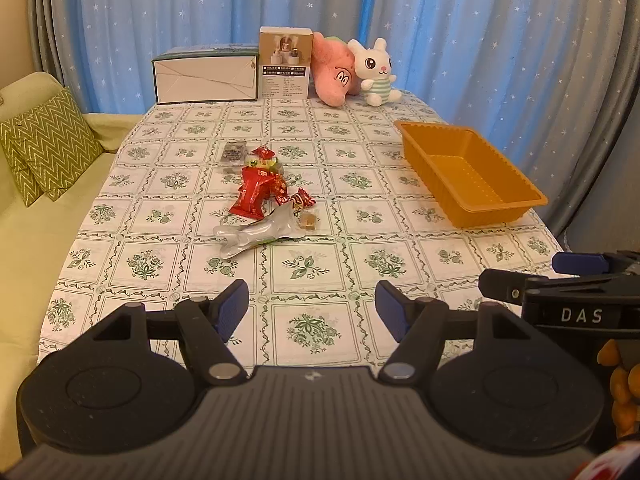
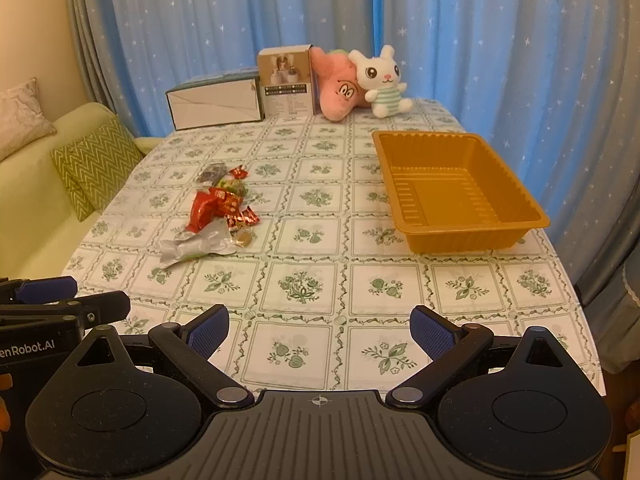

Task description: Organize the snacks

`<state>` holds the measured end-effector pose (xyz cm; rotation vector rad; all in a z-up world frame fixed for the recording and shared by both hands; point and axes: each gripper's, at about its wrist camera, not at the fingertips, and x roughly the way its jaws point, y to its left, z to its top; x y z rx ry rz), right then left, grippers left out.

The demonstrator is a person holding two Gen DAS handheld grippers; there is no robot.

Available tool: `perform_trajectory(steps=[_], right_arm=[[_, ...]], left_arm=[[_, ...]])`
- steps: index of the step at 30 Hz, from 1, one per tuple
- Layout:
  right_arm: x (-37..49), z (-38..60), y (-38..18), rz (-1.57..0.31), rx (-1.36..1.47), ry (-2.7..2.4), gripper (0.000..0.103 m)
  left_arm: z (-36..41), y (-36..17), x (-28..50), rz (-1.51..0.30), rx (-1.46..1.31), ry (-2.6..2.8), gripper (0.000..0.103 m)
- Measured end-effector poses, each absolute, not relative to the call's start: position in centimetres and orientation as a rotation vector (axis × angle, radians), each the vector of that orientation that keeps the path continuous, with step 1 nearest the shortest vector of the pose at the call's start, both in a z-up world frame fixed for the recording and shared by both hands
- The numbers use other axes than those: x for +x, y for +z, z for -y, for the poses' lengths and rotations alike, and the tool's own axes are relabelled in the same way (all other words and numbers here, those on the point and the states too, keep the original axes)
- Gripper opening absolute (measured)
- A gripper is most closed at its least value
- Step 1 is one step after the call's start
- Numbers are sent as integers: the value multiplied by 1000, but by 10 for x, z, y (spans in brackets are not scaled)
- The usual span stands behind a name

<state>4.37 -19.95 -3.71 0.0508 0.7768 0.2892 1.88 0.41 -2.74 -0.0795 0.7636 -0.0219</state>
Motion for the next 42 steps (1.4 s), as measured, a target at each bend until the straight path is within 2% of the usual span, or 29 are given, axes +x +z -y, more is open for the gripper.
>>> perform_trajectory(steps=[18, 35, 39, 41, 42], right_arm=[[92, 183, -74, -840, 71, 312, 97], [154, 148, -111, -799, 36, 389, 97], [168, 139, -120, -798, 33, 410, 97], [175, 136, -123, -798, 35, 423, 97], [177, 134, -124, -799, 33, 427, 97]], left_arm=[[-38, -56, 74, -796, -55, -47, 67], [-71, -99, 151, -772, 212, -262, 67], [-68, -113, 172, -776, 312, -325, 59], [-65, -120, 181, -783, 352, -365, 59], [-64, -123, 185, -793, 368, -383, 54]])
